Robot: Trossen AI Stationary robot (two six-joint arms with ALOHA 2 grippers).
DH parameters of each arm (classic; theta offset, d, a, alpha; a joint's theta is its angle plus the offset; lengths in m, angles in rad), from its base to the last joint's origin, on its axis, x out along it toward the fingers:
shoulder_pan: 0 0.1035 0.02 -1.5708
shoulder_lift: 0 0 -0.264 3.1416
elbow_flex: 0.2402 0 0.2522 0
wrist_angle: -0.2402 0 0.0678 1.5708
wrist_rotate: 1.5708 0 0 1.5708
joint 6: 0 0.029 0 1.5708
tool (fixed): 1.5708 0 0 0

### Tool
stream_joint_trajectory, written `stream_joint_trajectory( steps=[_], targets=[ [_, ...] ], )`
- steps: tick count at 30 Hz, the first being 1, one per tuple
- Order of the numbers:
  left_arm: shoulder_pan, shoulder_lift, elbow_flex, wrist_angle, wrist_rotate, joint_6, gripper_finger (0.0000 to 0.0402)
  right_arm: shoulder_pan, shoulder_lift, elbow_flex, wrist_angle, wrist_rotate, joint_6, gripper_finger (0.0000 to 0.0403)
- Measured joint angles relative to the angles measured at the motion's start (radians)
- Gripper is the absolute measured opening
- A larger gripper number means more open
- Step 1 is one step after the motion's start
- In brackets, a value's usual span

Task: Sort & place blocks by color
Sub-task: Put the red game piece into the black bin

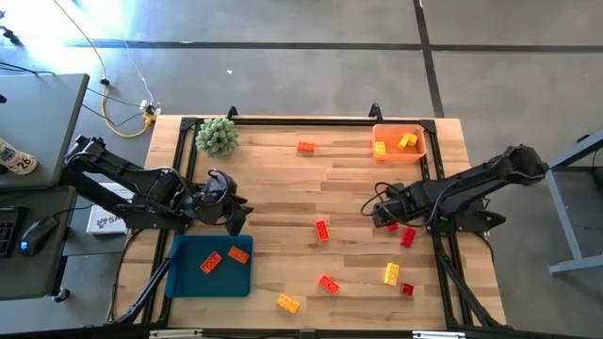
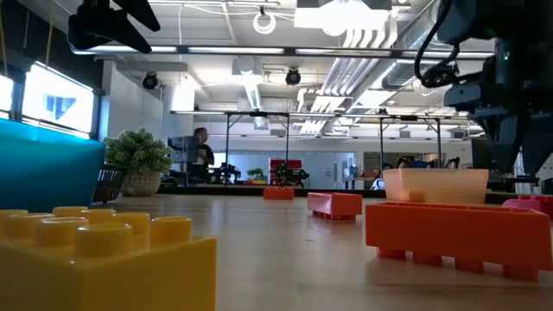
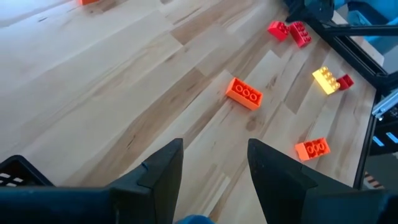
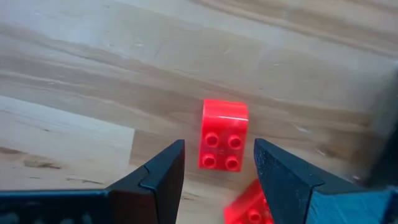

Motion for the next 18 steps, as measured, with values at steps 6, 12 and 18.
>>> stream_joint_trajectory(
  steps=[6,12,18],
  targets=[
    [0.018,0.0,0.0,0.0,0.001,0.0,0.0168,0.0,0.0,-0.058,0.055,-0.033,0.0,0.0181],
    [0.035,0.0,0.0,0.001,0.001,-0.014,0.0168,0.0,0.0,-0.11,0.115,-0.063,0.0,0.0181],
    [0.05,0.0,0.0,0.001,0.009,-0.016,0.0168,0.0,0.0,-0.177,0.215,-0.071,0.004,0.0181]
  ],
)
